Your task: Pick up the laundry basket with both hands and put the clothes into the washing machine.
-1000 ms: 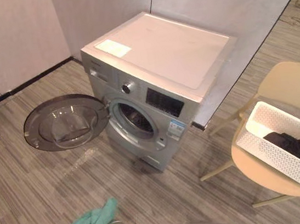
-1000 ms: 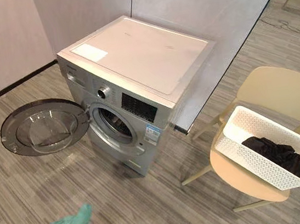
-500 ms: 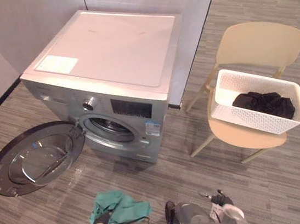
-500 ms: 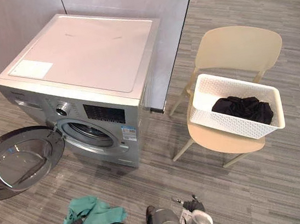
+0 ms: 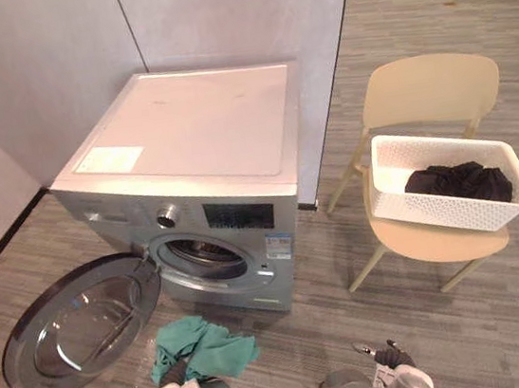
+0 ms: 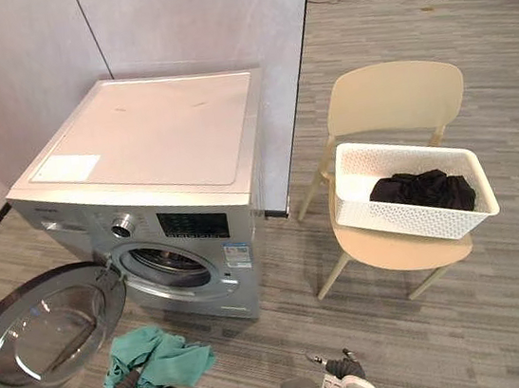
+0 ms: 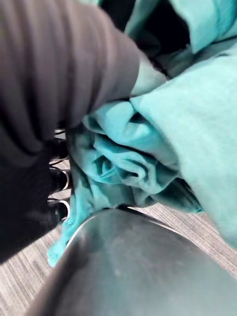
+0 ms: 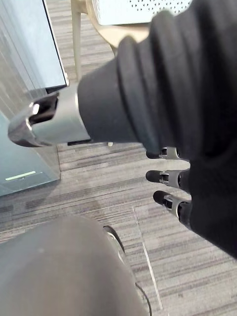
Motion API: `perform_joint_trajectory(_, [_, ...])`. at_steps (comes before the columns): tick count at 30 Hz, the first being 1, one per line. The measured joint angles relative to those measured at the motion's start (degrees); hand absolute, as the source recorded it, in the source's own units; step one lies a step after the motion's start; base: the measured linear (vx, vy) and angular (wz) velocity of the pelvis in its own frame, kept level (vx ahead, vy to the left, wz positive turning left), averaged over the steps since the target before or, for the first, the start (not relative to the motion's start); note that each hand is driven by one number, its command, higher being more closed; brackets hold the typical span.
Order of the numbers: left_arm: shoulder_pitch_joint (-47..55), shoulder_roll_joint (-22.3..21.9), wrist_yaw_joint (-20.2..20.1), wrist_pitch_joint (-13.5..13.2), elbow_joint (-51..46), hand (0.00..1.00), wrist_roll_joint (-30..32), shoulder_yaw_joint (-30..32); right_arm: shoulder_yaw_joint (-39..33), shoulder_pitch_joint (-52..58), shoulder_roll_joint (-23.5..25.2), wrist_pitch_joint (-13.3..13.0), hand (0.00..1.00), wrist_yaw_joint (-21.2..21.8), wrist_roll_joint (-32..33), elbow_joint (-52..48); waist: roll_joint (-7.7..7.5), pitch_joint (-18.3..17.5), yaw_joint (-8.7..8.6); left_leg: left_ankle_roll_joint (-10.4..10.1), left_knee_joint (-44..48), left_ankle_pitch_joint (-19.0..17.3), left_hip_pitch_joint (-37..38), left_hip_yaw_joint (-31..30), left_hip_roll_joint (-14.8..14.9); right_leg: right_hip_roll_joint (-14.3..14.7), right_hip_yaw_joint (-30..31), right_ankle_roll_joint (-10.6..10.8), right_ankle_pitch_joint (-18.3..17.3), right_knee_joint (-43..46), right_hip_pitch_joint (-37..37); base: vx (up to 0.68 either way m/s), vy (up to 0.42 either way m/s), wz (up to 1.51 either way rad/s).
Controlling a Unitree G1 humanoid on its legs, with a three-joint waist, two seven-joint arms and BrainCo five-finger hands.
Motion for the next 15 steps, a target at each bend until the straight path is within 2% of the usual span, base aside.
perform_joint_trajectory(1, [0.06, -0.34, 0.18, 0.06, 1.29, 1.00, -0.39, -1.03, -0.59, 0.00, -1.26, -0.01, 0.00, -0.02, 0.00, 1.43, 0.99, -1.24, -0.01, -2.45, -2.93, 2.27, 0.83, -0.43, -0.70, -1.33, 1.18, 2.67, -0.48, -0.13, 0.11, 0.26, 0.557, -0.42])
perform_joint_trajectory(2, [-0.06, 0.06, 0.04, 0.26, 1.69, 1.00, -0.40, -1.92, -1.16, -0.03, -1.79, -0.01, 0.00, -0.16, -0.12, 3.39, 0.49, -1.92, -0.09, -6.76, -3.04, 3.73, 1.39, 0.44, -2.50, -3.39, 2.51, 5.22, -0.47, -0.23, 0.76, 0.33, 0.613, -0.28])
perform_joint_trajectory(3, [-0.20, 2.61, 0.62, 0.52, 2.11, 1.00, -0.40, -3.38, -1.92, -0.01, -0.24, 0.52, 0.00, -0.13, -0.02, 4.04, -1.82, -3.30, -1.05, -4.73, -2.51, 2.69, 0.96, 1.32, -6.55, -6.81, 3.64, 5.70, 1.22, -2.37, 1.78, 0.29, 0.493, 0.00])
perform_joint_trajectory(4, [-0.50, 3.63, 0.89, 0.52, 2.23, 1.00, -0.36, -3.90, -2.23, 0.19, 0.56, 0.71, 0.00, -0.18, 0.03, 4.20, -3.16, -4.02, -1.52, -3.98, -1.65, 2.09, 0.26, 1.32, -7.98, -8.32, 3.70, 6.06, 2.67, -3.87, 2.40, 0.26, 0.423, 0.21])
perform_joint_trajectory(5, [-1.17, 4.91, 1.00, 0.52, 2.24, 1.00, -0.35, -5.43, -2.69, 0.12, 1.81, 0.81, 0.00, -0.41, 0.23, 4.19, -3.77, -4.36, -1.69, -2.29, -0.26, 0.75, -0.35, 1.90, -10.04, -10.20, 4.02, 7.00, 6.26, -5.83, 2.71, 0.23, 0.454, 0.07])
perform_joint_trajectory(7, [-1.60, 4.80, 0.95, 0.49, 1.92, 1.00, -0.35, -8.18, -2.28, -0.15, 2.19, 0.89, 0.00, -0.43, 0.28, 4.15, -3.82, -4.40, -0.67, -0.14, 0.33, -0.45, 0.44, 4.49, -12.05, -11.99, 5.89, 6.41, 11.33, -5.29, 0.89, 0.19, 0.427, -0.42])
perform_joint_trajectory(8, [-1.02, 4.29, 0.92, 0.60, 1.16, 1.00, -0.36, -9.16, -1.64, -1.09, 2.29, 0.90, 0.00, -0.34, 0.31, 4.04, -4.07, -4.44, -0.20, 0.91, -0.16, -0.80, 1.84, 6.26, -13.13, -12.91, 7.23, 4.31, 14.09, -2.15, -1.31, 0.11, 0.298, -0.61])
perform_joint_trajectory(10, [0.03, 2.26, 0.96, 0.61, -1.29, 1.00, -0.45, -10.25, -0.48, -1.41, 1.45, 0.92, 0.00, 0.01, 0.04, 2.68, -2.75, -3.29, -0.31, 2.67, -2.55, -0.31, 5.38, 8.55, -14.54, -13.80, 7.10, -1.69, 17.88, 6.15, -5.54, 0.11, 0.345, -0.42])
perform_joint_trajectory(11, [0.77, 1.87, 1.09, 0.57, -3.41, 1.00, -0.69, -10.14, 0.18, -1.21, 1.27, 0.88, 0.00, 0.06, 0.04, 1.23, -1.69, -2.24, -0.49, 3.22, -3.50, -0.26, 7.39, 9.37, -14.65, -12.79, 6.96, -2.44, 15.90, 12.87, -8.08, 0.09, 0.336, -0.28])
perform_joint_trajectory(12, [1.40, 1.95, 1.35, 0.54, -5.88, 1.00, -1.87, -10.08, 1.65, -0.99, 1.41, 0.90, 0.00, 0.04, 0.03, -0.43, -1.96, -1.87, -0.76, 3.87, -4.17, -0.35, 8.72, 9.92, -14.64, -10.46, 5.85, -1.41, 12.01, 18.85, -10.09, 0.05, 0.218, -0.17])
perform_joint_trajectory(13, [1.70, 1.96, 1.50, 0.43, -7.34, 1.00, -2.57, -10.08, 2.57, -0.52, 1.51, 0.80, 0.00, 0.05, 0.00, -1.28, -2.20, -1.74, -0.79, 4.17, -4.52, -0.46, 9.12, 10.08, -14.64, -9.30, 4.74, -0.84, 10.20, 20.91, -11.04, 0.01, 0.082, -0.10])
perform_joint_trajectory(15, [2.19, 1.60, 1.98, 0.04, -12.34, 1.00, -5.59, -10.20, 5.86, 0.24, 1.83, 0.61, 0.00, 0.06, 0.01, -5.33, -3.40, -0.48, -0.72, 4.84, -4.02, -1.46, 7.97, 10.84, -14.31, -4.55, -1.55, 0.39, 5.32, 22.60, -14.37, -0.07, -0.020, -0.15])
